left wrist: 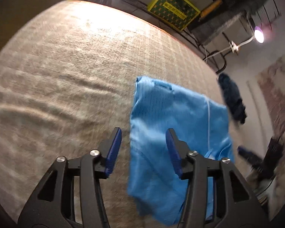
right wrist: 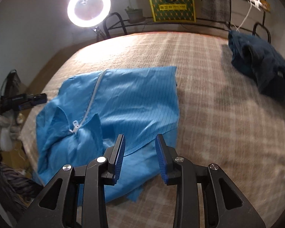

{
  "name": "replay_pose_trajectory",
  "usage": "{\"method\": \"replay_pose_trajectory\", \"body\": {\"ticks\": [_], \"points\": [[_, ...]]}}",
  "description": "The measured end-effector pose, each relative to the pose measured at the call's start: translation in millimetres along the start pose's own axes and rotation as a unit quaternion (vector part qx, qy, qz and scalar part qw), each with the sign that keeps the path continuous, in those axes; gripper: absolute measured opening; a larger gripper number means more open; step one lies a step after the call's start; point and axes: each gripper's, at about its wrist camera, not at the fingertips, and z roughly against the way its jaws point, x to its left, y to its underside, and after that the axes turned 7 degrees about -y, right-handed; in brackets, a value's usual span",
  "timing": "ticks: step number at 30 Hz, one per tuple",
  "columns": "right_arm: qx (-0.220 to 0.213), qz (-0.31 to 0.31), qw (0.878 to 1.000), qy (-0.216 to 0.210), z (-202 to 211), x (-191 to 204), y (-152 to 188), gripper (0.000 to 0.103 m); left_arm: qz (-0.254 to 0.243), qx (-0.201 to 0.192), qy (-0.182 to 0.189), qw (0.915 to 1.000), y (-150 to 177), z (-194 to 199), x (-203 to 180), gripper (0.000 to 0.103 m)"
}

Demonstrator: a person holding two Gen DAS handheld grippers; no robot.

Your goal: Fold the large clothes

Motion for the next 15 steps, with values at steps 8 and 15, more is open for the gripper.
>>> {"method": "replay_pose_trajectory", "body": {"ticks": [8,15], "points": [[0.04,0.012,0.999,0.015,-27.3,7.3,12.3,0.031,0.1,0.048,0.077,0.9908,-51.8,-51.8,13.9,0.05],[0.063,0.035,0.997,0.023,-41.8,6.4,20.1,0.031,0.12,0.075,0.144,0.9795,-73.6,-74.1,12.3,0.029]]}}
